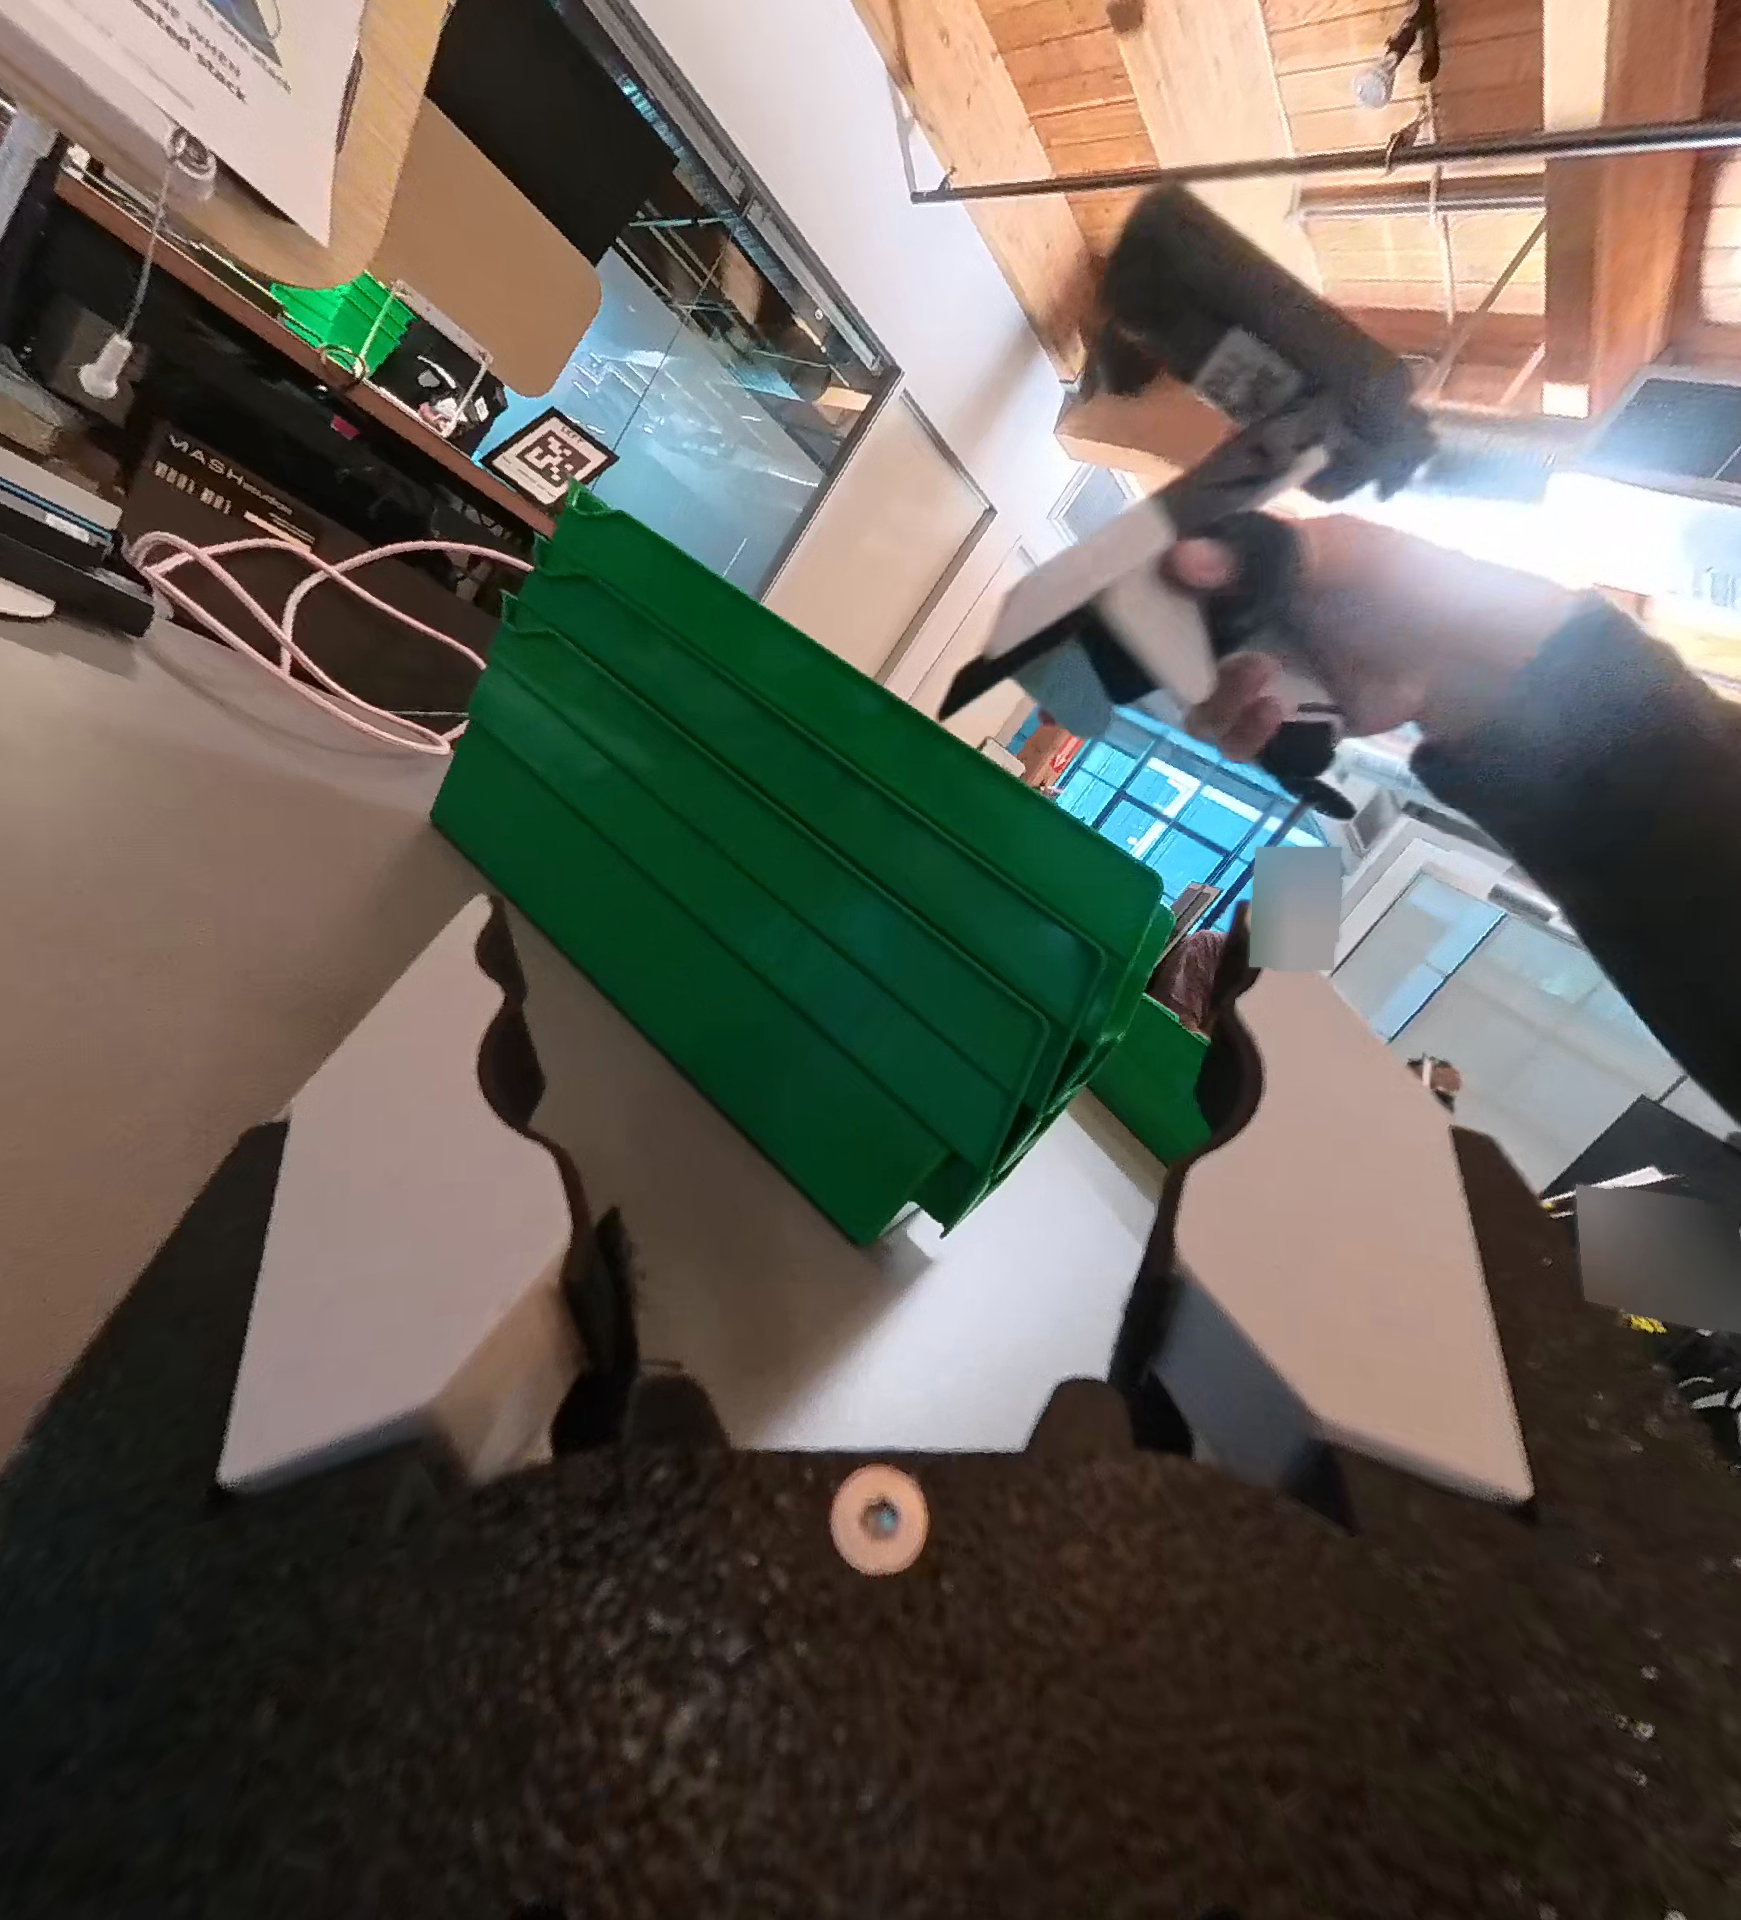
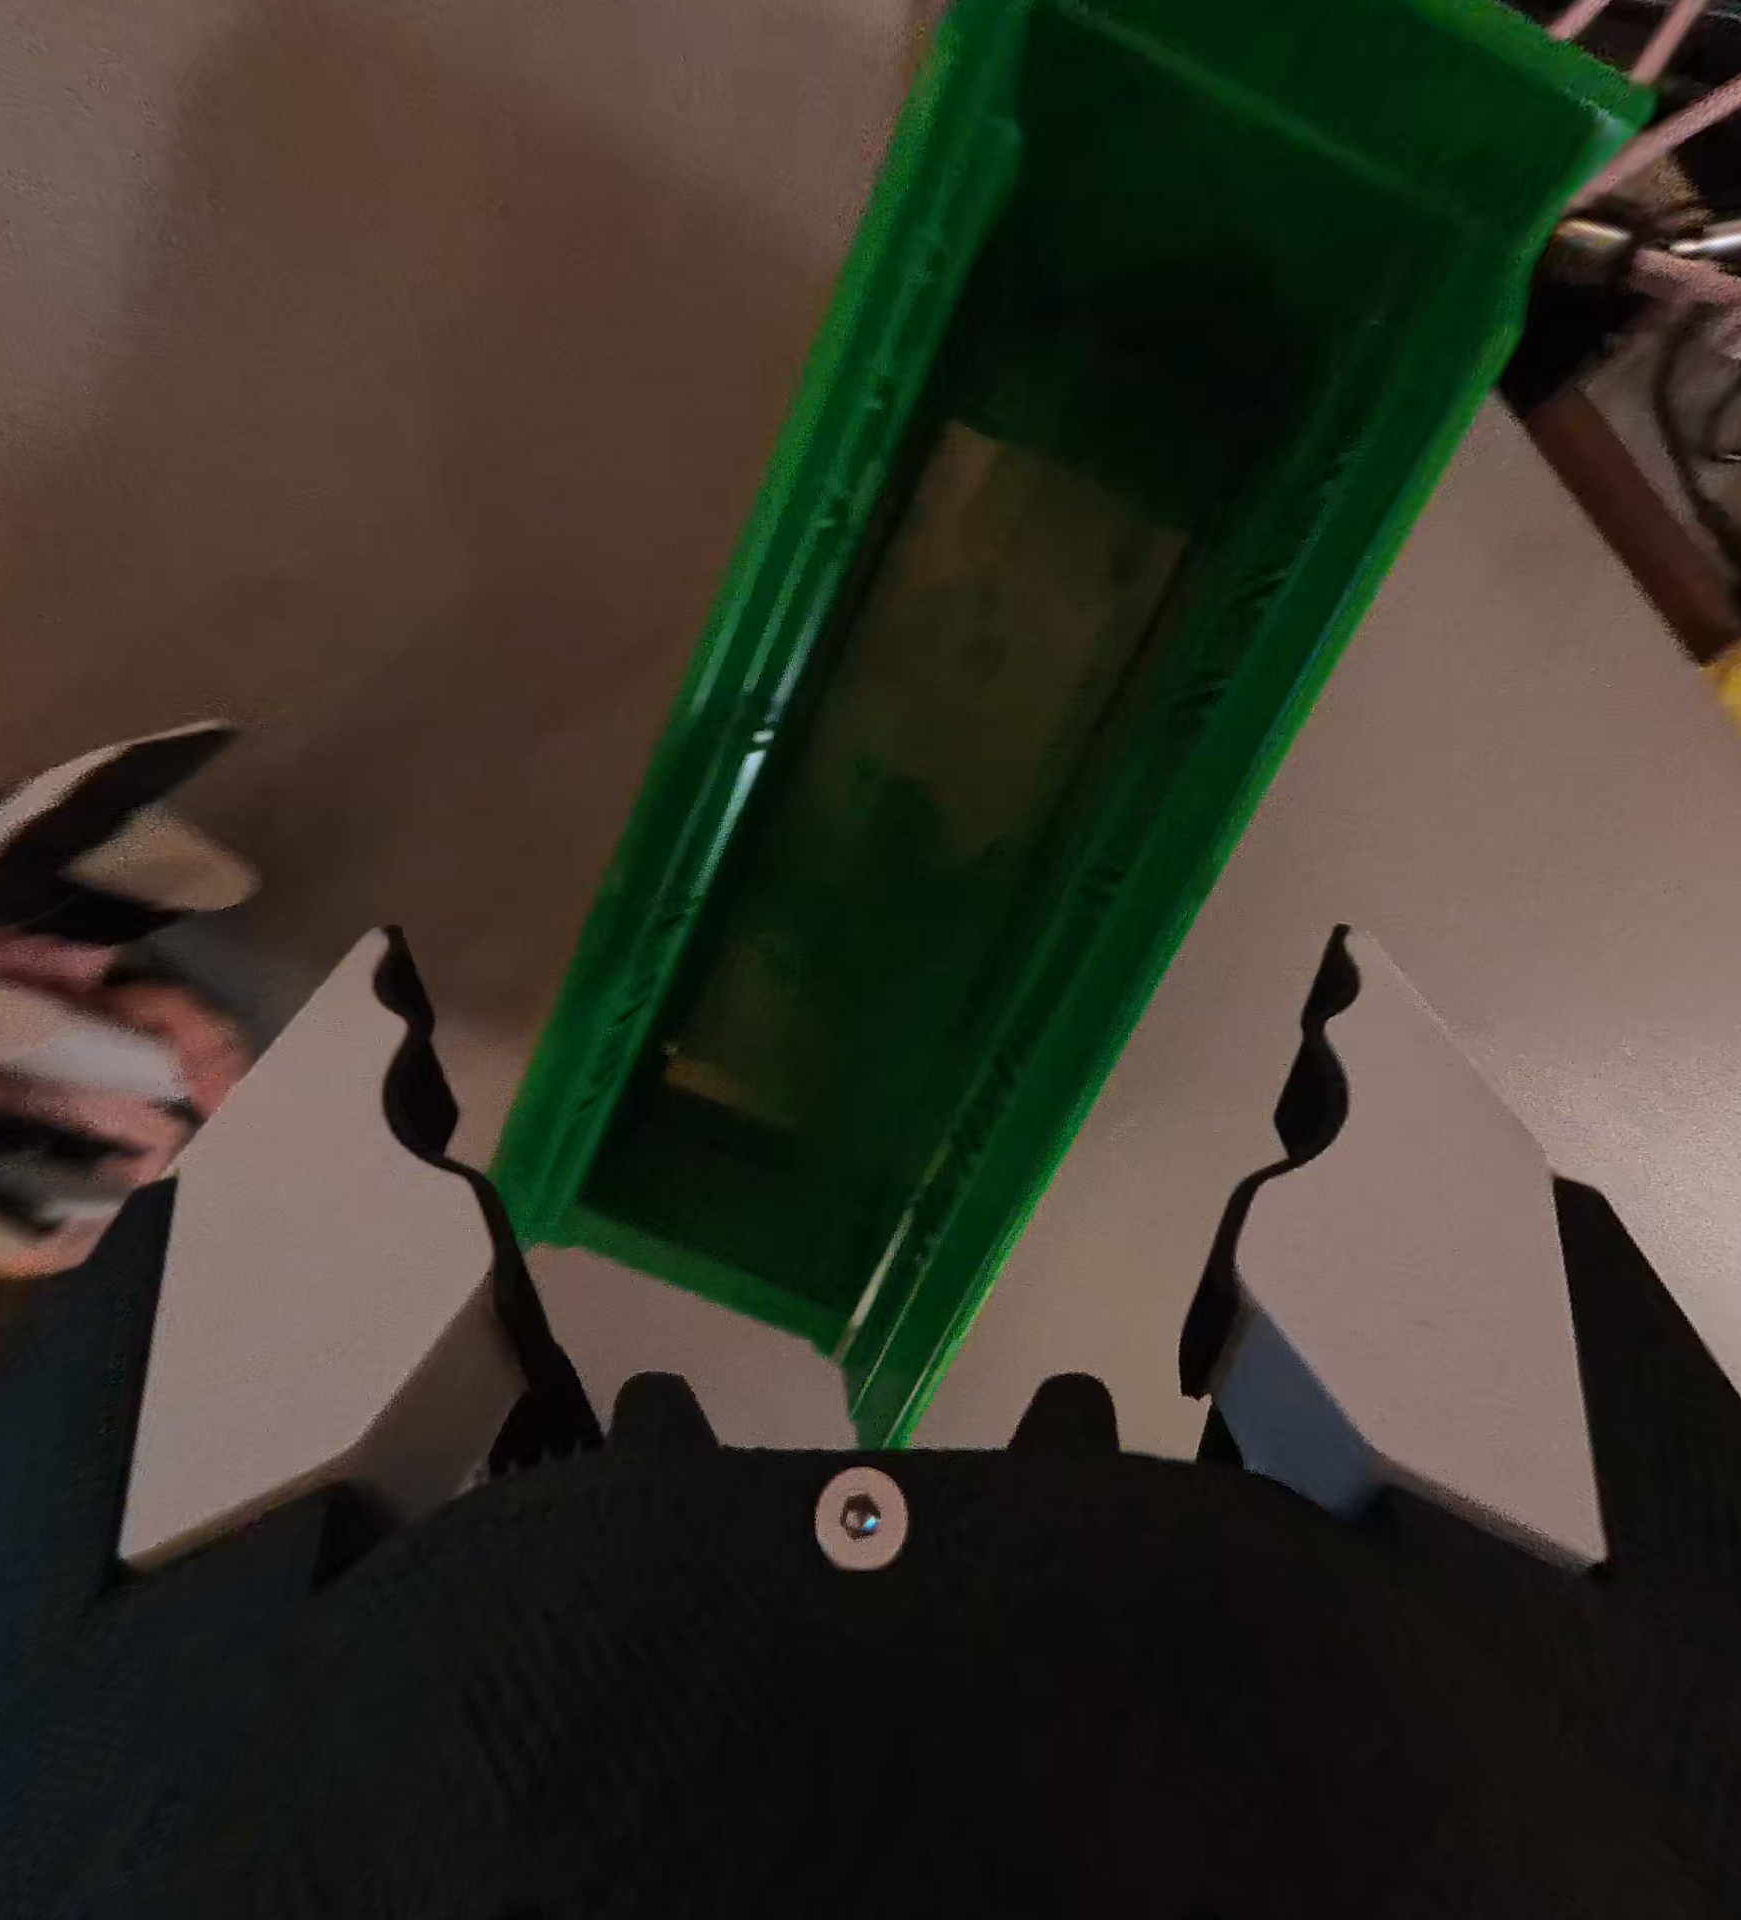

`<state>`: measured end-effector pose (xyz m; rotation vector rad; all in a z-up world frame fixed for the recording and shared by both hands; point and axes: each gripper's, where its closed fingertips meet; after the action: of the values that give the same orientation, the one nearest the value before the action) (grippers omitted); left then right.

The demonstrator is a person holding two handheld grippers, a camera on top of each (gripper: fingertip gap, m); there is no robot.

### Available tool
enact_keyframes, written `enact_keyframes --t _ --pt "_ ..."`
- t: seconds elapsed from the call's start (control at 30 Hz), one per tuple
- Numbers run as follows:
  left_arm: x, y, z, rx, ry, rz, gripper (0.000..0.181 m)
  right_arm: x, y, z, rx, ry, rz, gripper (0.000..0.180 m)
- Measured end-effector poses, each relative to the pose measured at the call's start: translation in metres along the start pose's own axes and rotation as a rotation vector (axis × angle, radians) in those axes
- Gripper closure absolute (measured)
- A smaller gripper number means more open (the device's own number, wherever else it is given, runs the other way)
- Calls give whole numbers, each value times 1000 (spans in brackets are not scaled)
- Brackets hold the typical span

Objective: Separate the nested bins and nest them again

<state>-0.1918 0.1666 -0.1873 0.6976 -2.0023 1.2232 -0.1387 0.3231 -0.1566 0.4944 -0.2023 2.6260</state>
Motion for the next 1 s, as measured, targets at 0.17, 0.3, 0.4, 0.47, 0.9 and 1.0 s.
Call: enact_keyframes --t 0.17,0.3,0.4,0.47,0.9,1.0 --pt "2 0 2 -10 -16 20 51 -3 -8 -28 -94 168 -22 39" --pt "3 0 3 -16 -24 37 51 -2 -8 -22 -114 242 -20 70" --pt "4 1 3 -16 -29 49 50 6 -10 -17 -124 216 -29 77" --pt "4 2 3 -15 -33 54 51 12 -10 -13 -119 189 -38 78" --pt "3 4 2 -4 -25 61 51 14 -25 -2 -127 103 -25 83" --pt "2 5 2 -4 -22 67 51 21 -29 6 -113 57 -37 82"
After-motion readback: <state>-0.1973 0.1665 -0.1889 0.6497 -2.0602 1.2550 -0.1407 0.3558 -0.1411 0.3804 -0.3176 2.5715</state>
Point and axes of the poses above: each gripper's, where its closed fingertips meet, z back along the fingers, x out of its top, y = z × x across the jaws, and after that the axes turned 6 degrees about -x, right-handed
